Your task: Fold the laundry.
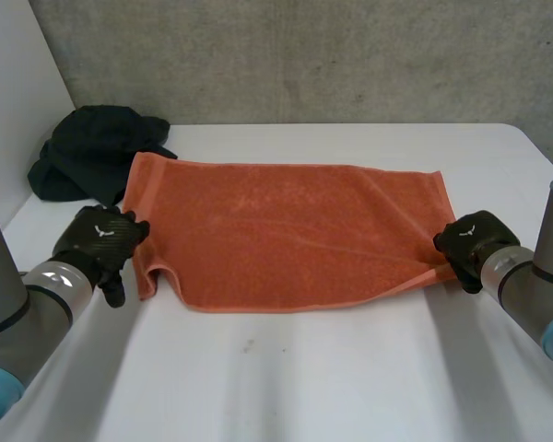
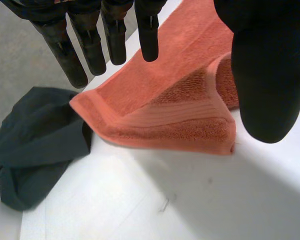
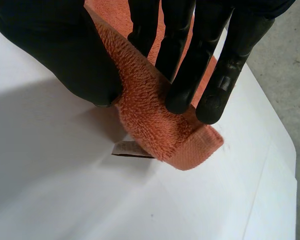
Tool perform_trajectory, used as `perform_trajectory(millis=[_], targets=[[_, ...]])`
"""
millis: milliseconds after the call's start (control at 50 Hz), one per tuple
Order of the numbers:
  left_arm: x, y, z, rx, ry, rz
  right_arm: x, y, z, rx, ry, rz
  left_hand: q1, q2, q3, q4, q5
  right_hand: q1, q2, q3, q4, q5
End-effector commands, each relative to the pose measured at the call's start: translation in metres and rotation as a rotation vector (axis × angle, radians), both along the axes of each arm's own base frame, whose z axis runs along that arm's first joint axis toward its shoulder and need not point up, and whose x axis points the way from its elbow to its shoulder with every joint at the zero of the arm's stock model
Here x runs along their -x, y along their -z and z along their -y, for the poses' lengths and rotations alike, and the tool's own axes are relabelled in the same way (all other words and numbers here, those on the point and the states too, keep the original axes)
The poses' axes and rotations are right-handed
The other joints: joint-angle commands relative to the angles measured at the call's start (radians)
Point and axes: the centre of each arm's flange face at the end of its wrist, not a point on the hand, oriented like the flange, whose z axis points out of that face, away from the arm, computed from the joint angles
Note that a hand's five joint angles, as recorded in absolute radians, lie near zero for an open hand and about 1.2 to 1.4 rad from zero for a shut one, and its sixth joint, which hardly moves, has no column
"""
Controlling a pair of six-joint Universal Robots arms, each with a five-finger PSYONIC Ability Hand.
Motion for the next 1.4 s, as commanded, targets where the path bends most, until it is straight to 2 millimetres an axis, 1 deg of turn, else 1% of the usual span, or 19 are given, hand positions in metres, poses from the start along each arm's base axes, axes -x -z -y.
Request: perform_trajectory(millis=[20,60,80,140,180,220,300,360,400,520,620,860,1020,1120,1200,1260,1340,1360,1400], targets=[[-0.012,0.004,0.007,-0.089,-0.134,-0.218,0.0,0.008,0.003,0.039,0.015,0.056,0.054,0.069,0.066,0.076,0.084,0.405,0.226,0.222,0.207,0.227],[-0.014,0.003,0.006,-0.108,-0.16,-0.276,0.0,0.008,0.004,0.042,0.025,0.075,0.06,0.075,0.072,0.082,0.09,0.405,0.226,0.222,0.207,0.227],[-0.016,0.002,0.007,-0.123,-0.191,-0.335,0.0,0.008,0.004,0.041,0.027,0.08,0.083,0.098,0.095,0.105,0.113,0.405,0.226,0.222,0.207,0.227],[-0.024,0.001,0.009,-0.15,-0.254,-0.423,0.001,0.009,0.004,0.038,0.035,0.095,0.18,0.195,0.192,0.202,0.21,0.405,0.226,0.222,0.207,0.227],[-0.029,0.002,0.011,-0.183,-0.307,-0.493,0.0,0.01,0.003,0.031,0.035,0.102,0.3,0.315,0.312,0.322,0.33,0.405,0.226,0.222,0.207,0.227],[-0.03,0.003,0.01,-0.223,-0.342,-0.557,0.0,0.01,0.003,0.029,0.036,0.103,0.438,0.453,0.45,0.46,0.468,0.405,0.226,0.222,0.207,0.227],[-0.03,0.005,0.01,-0.258,-0.369,-0.609,0.0,0.012,0.001,0.023,0.033,0.102,0.459,0.474,0.471,0.481,0.489,0.405,0.226,0.222,0.207,0.227],[-0.03,0.007,0.013,-0.265,-0.377,-0.62,0.0,0.013,-0.001,0.017,0.031,0.101,0.398,0.413,0.41,0.42,0.428,0.405,0.226,0.222,0.207,0.227],[-0.031,0.011,0.017,-0.271,-0.384,-0.619,0.0,0.014,-0.002,0.012,0.03,0.1,0.298,0.313,0.31,0.32,0.328,0.405,0.226,0.222,0.207,0.227],[-0.022,0.024,0.03,-0.302,-0.373,-0.606,0.0,0.017,-0.005,0.002,0.03,0.097,0.172,0.187,0.184,0.194,0.202,0.405,0.226,0.222,0.207,0.227],[-0.007,0.034,0.036,-0.328,-0.338,-0.594,0.001,0.017,-0.004,0.007,0.033,0.098,0.169,0.184,0.181,0.19,0.199,0.405,0.226,0.222,0.207,0.227],[0.019,0.04,0.047,-0.324,-0.279,-0.593,0.002,0.02,-0.008,-0.004,0.032,0.096,0.192,0.207,0.204,0.214,0.222,0.405,0.226,0.222,0.207,0.227],[0.024,0.049,0.061,-0.312,-0.301,-0.597,0.002,0.022,-0.01,-0.013,0.031,0.094,0.224,0.239,0.236,0.246,0.254,0.405,0.226,0.222,0.207,0.227],[0.029,0.054,0.063,-0.3,-0.307,-0.574,0.002,0.024,-0.012,-0.02,0.031,0.091,0.257,0.272,0.269,0.278,0.287,0.405,0.226,0.222,0.207,0.227],[0.03,0.057,0.066,-0.289,-0.319,-0.565,0.002,0.024,-0.012,-0.022,0.031,0.09,0.356,0.371,0.368,0.378,0.386,0.405,0.226,0.222,0.207,0.227],[0.03,0.06,0.068,-0.287,-0.319,-0.564,0.003,0.024,-0.012,-0.02,0.032,0.091,0.497,0.512,0.509,0.519,0.527,0.405,0.226,0.222,0.207,0.227],[0.03,0.06,0.068,-0.269,-0.303,-0.528,0.003,0.023,-0.011,-0.016,0.032,0.088,0.811,0.826,0.823,0.833,0.841,0.405,0.226,0.222,0.207,0.227],[0.03,0.058,0.065,-0.261,-0.292,-0.501,0.003,0.022,-0.011,-0.012,0.03,0.086,0.963,0.978,0.975,0.985,0.993,0.405,0.226,0.222,0.207,0.227],[0.031,0.055,0.063,-0.244,-0.28,-0.47,0.003,0.018,-0.01,0.003,0.03,0.084,1.06,1.075,1.072,1.082,1.09,0.405,0.226,0.222,0.207,0.227]])
